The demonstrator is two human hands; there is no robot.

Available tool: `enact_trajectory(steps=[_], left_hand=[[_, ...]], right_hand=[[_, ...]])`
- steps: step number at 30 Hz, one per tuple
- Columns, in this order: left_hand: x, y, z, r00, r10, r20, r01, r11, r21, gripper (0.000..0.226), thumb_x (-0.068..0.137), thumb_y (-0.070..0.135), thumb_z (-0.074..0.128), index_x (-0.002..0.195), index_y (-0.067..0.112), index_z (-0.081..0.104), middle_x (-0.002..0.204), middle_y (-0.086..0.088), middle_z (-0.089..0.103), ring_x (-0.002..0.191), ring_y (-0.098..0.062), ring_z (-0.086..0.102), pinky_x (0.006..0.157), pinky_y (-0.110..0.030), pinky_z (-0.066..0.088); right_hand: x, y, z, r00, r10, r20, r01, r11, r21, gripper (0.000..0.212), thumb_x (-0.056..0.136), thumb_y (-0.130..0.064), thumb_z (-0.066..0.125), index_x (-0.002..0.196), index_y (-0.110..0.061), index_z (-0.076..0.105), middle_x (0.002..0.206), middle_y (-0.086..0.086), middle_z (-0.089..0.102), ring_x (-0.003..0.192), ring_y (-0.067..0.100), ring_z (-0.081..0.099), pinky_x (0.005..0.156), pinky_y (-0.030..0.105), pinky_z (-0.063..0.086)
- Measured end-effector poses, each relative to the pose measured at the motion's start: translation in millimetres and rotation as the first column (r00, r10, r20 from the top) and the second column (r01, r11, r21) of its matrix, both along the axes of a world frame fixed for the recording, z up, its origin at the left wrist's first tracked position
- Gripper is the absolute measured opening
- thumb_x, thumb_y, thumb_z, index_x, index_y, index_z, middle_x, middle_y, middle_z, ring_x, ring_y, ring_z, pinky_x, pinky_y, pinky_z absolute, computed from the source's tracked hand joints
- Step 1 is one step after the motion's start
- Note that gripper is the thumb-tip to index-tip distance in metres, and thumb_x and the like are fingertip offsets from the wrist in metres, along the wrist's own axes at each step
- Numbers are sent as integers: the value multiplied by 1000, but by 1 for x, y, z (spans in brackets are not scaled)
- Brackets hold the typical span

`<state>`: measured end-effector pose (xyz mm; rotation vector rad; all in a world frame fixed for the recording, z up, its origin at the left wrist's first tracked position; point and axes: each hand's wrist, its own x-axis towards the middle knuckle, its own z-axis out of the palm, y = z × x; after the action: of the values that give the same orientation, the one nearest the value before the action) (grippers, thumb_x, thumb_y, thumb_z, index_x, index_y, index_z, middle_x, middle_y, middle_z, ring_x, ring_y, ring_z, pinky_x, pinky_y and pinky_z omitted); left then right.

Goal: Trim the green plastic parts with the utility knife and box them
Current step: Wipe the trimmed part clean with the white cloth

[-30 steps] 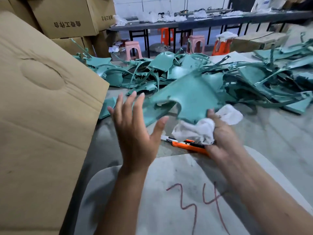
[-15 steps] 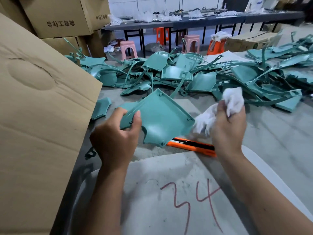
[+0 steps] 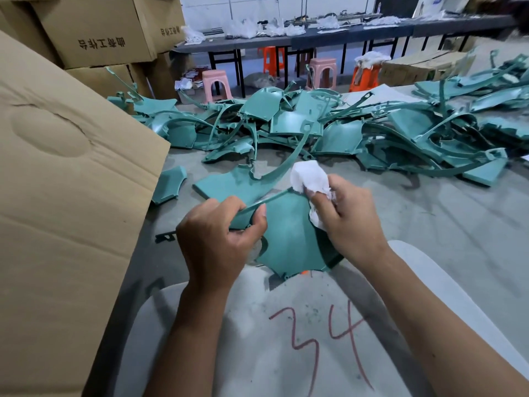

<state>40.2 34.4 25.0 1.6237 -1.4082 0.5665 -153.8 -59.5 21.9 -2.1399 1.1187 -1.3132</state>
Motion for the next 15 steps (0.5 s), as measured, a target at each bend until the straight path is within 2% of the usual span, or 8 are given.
enact_trajectory(steps=[2, 4, 7, 9, 11, 12, 14, 15], left_hand=[[-3, -1, -1, 1000, 12, -3, -12, 1000, -26, 42, 87, 45, 66, 61, 14, 58, 53, -8, 47, 51, -35, 43, 48, -36, 30], [-9, -2, -3, 1000, 13, -9, -14, 999, -42, 41, 88, 45, 66, 62, 14, 58, 53, -7, 45, 50, -34, 42, 47, -35, 29], [-9, -1, -3, 995, 59, -86, -68, 993, -101, 41, 92, 42, 64, 62, 15, 55, 53, -5, 46, 49, -32, 42, 46, -38, 33], [3, 2, 3, 969, 117, -217, -163, 964, -210, 41, 95, 38, 63, 63, 18, 48, 53, 0, 43, 50, -27, 38, 48, -35, 28], [13, 5, 9, 946, 144, -289, -227, 934, -276, 40, 96, 35, 63, 65, 22, 42, 54, 4, 36, 51, -22, 32, 50, -34, 21], [14, 6, 9, 944, 147, -295, -231, 933, -275, 40, 95, 34, 64, 65, 22, 41, 54, 5, 35, 51, -21, 31, 51, -34, 20], [9, 5, 6, 947, 153, -282, -224, 946, -236, 40, 94, 32, 66, 64, 21, 42, 54, 5, 35, 51, -22, 32, 51, -33, 20], [6, 4, 4, 947, 151, -284, -216, 953, -214, 40, 93, 31, 67, 64, 20, 42, 54, 5, 35, 50, -23, 34, 51, -33, 20]], right_hand=[[1, 1, -2, 997, -58, 51, 60, 998, -33, 36, 102, -29, 61, 73, -9, 52, 55, -10, 47, 52, 12, 41, 50, 21, 27], [4, 4, -3, 984, -125, 128, 129, 991, -28, 44, 103, -37, 54, 66, -15, 45, 51, -9, 41, 50, 10, 38, 48, 20, 25], [-5, -6, -2, 887, -330, 323, 292, 943, 162, 53, 108, -43, 49, 61, -20, 40, 53, -6, 39, 50, 10, 34, 49, 33, 27], [-20, -16, -4, 818, -419, 394, 320, 901, 295, 54, 109, -43, 49, 63, -15, 43, 54, -3, 40, 50, 13, 34, 51, 33, 27], [-28, -15, -5, 789, -352, 504, 203, 923, 327, 49, 110, -41, 47, 68, -15, 44, 52, -8, 43, 47, 6, 37, 48, 29, 30], [-26, -11, -4, 757, -260, 600, 65, 943, 326, 45, 110, -41, 46, 73, -16, 48, 53, -6, 51, 49, 5, 44, 46, 28, 37], [-17, -2, -2, 688, -72, 722, -256, 907, 335, 38, 106, -49, 46, 99, -14, 60, 82, 9, 74, 71, 14, 68, 62, 30, 58], [-12, 2, -1, 707, 12, 707, -365, 863, 350, 40, 103, -53, 49, 115, -16, 60, 95, 9, 77, 82, 17, 73, 69, 30, 60]])
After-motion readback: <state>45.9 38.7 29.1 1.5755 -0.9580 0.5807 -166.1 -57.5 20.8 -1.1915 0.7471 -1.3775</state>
